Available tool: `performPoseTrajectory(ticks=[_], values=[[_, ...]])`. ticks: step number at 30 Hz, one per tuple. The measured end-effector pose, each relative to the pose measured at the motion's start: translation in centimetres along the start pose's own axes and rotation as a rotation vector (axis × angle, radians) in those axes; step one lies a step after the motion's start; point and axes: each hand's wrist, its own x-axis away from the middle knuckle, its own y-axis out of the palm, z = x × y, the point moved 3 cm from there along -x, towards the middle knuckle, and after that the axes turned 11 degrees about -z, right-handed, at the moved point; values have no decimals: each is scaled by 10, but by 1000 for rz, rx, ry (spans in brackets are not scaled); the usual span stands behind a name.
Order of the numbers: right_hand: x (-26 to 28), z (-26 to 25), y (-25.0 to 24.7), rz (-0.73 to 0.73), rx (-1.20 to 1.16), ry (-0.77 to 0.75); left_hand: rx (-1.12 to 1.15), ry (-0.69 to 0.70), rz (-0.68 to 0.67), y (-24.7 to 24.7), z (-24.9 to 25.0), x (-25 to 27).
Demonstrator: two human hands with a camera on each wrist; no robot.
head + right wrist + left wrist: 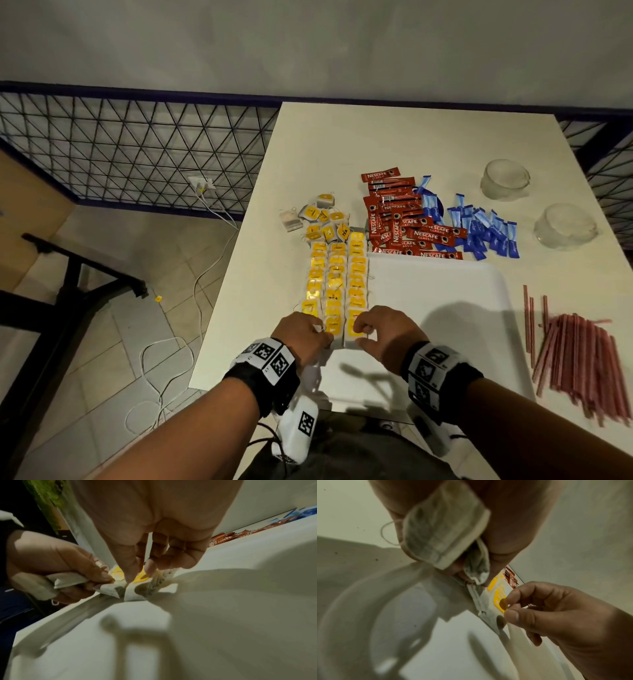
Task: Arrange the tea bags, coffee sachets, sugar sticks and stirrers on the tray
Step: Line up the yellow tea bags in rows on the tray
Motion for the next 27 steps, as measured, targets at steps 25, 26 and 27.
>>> performPoseTrajectory(ticks=[25,26,27], values=[[-9,9,17,75,84,-72,-74,-80,161,12,6,-16],[-9,9,17,67,89,-69,-65,-76,166,12,7,-14],[-9,9,17,61,93,-68,-47,-67,175,11,9,-12]])
